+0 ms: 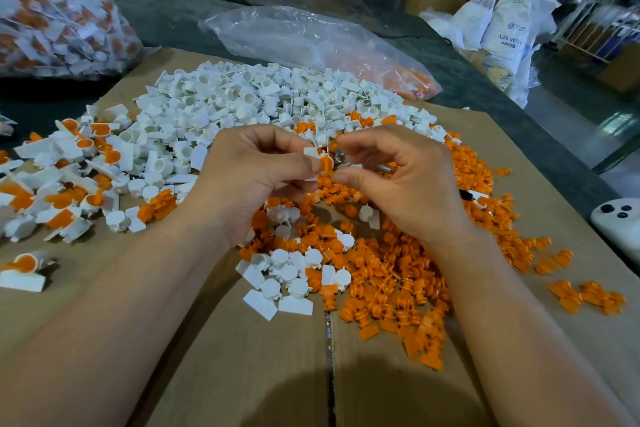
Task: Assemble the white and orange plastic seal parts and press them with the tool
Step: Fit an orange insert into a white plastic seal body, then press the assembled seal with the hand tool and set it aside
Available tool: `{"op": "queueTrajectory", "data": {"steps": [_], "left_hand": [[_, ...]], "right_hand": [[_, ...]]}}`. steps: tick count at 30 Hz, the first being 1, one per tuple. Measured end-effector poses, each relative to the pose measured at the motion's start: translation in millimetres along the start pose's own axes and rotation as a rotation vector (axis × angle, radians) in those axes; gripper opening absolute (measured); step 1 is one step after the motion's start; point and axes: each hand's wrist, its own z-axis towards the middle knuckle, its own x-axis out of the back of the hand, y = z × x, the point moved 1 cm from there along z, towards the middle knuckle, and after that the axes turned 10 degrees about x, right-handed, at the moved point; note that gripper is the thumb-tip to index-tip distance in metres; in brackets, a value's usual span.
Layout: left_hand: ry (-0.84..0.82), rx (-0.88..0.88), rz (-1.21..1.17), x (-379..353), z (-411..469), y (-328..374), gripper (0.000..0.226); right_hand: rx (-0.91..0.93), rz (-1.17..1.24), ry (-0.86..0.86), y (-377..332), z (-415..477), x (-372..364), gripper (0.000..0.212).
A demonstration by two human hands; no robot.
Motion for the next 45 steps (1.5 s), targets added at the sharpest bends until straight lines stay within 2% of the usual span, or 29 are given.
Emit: {"op": "queueTrajectory", "data": {"steps": [3,6,9,14,16,21,26,29,34,40,45], "left_hand": [[0.022,0.020,-0.035,1,0,0,0.020],[0.028,0.024,-0.048,2,1,0,0.023],[0.030,0.025,-0.060,2,2,0,0.028],[0.030,0.026,-0.058,2,2,0,0.028],[0.025,0.027,-0.058,2,2,0,0.030],[0.028,0.031,-0.054,2,2,0,0.031],[0.033,0.023,-0.057,2,1,0,0.021],[0.034,0.025,-0.056,3,0,0,0.019],[0.032,0.020,-0.060,2,1,-1,0.021],[0.038,0.015,-0.063,4,3,-2,0.018],[0.036,0.010,-0.102,5,5,-2,0.014]], "right_hand": [[-0.234,-0.128,0.050,14,4,22,0.028],[-0.422,-0.340,-0.125,33,3,40,0.034],[-0.535,-0.439,-0.324,43,-1,42,0.052],[-0.576,-0.552,-0.589,41,-2,29,0.104],[-0.571,-0.575,-0.653,43,-4,24,0.108],[-0.572,-0.573,-0.645,46,-4,20,0.104],[-0.583,-0.549,-0.696,46,-5,23,0.109],[-0.593,-0.522,-0.682,45,-5,23,0.105],[-0.598,-0.527,-0.598,41,-4,17,0.087],[-0.491,-0.624,-0.497,28,1,13,0.059],[-0.447,-0.527,-0.349,18,4,20,0.042]]}}
